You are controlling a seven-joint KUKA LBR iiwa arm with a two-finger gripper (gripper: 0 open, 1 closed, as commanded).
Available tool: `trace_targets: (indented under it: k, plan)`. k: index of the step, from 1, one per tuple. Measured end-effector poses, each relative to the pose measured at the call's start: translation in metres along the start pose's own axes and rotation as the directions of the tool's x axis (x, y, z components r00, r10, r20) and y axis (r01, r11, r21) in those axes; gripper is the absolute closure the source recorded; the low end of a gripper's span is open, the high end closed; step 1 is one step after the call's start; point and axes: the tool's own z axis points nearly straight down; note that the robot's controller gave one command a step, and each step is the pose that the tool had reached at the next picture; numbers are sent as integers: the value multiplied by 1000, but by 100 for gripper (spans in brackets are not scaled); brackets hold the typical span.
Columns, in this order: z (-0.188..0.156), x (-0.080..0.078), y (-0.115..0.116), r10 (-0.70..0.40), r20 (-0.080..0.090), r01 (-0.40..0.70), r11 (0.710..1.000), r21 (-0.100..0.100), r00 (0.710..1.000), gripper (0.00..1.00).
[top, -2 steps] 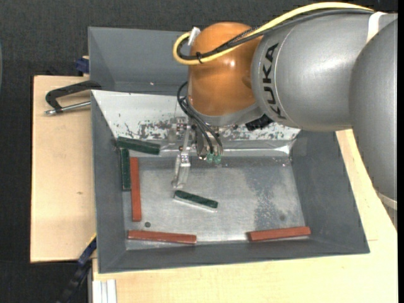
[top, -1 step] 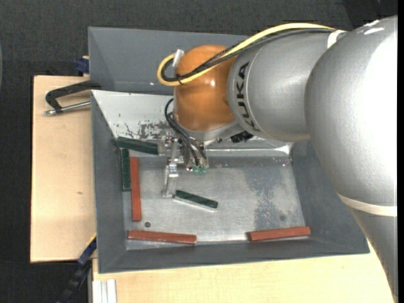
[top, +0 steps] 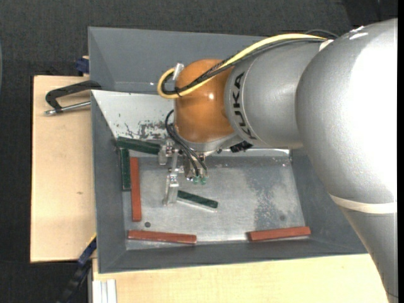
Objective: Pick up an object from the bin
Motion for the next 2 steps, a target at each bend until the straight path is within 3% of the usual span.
trace_targets:
  k: [1,2]
  plan:
    - [15,51,-21,-17,9,17,1000,-1,1000,0]
    - [24,28,-64,-43,6,43,999,-2,999,0]
